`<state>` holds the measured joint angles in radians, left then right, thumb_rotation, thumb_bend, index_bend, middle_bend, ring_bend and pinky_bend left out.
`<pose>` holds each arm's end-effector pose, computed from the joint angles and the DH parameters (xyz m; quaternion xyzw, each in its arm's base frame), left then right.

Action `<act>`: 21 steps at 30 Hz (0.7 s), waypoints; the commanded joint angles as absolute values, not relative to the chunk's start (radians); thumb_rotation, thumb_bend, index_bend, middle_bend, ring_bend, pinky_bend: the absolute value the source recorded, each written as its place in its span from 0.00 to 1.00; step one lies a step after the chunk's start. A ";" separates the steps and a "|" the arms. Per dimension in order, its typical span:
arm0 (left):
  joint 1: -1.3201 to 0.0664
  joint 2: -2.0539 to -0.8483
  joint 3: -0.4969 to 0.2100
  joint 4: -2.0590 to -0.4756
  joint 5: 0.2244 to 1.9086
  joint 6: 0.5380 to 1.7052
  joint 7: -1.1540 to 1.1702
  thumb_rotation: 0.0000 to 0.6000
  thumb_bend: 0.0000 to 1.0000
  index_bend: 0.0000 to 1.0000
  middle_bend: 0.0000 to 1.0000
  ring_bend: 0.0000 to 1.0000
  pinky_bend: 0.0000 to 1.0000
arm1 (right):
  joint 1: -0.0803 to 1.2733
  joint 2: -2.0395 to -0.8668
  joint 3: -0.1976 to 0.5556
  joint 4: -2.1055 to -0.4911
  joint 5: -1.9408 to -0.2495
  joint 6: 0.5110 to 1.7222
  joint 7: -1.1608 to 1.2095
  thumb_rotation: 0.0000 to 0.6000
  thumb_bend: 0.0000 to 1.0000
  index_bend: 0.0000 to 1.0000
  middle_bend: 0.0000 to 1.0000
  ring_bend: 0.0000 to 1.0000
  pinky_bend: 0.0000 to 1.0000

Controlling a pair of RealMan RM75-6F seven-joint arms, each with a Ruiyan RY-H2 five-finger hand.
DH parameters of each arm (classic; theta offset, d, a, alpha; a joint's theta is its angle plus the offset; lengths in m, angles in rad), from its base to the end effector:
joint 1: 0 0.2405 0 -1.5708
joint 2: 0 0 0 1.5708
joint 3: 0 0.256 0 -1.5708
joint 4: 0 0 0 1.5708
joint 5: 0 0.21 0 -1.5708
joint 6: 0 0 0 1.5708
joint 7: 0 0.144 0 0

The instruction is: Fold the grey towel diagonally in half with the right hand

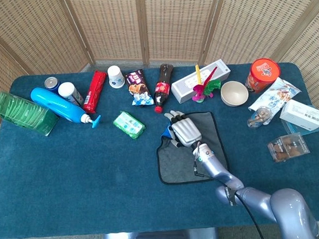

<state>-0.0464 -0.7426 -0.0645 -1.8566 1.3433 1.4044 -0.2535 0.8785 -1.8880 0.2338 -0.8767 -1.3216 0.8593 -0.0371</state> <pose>-0.3069 0.1675 0.2517 -0.5149 -0.4768 -0.3792 0.6032 -0.1309 -0.3976 -0.0833 0.7493 -0.3493 0.3975 0.3981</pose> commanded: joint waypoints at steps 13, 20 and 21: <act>-0.048 -0.743 -0.062 -1.859 1.354 1.401 -0.251 1.00 0.19 0.00 0.00 0.00 0.00 | 0.784 -1.749 0.184 -1.096 -1.363 0.994 -0.124 1.00 0.39 0.71 0.13 0.00 0.17; -0.048 -0.743 -0.060 -1.866 1.359 1.402 -0.243 1.00 0.19 0.00 0.00 0.00 0.00 | 0.741 -1.681 0.163 -1.218 -1.361 1.031 -0.181 1.00 0.39 0.71 0.13 0.00 0.17; -0.048 -0.743 -0.060 -1.867 1.359 1.402 -0.243 1.00 0.19 0.00 0.00 0.00 0.00 | 0.734 -1.672 0.159 -1.234 -1.362 1.037 -0.187 1.00 0.39 0.71 0.13 0.00 0.17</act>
<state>-0.0479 -0.7435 -0.0599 -1.8668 1.3589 1.4018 -0.2430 0.7486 -1.6898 0.1680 -1.2103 -1.3608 1.0239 -0.1719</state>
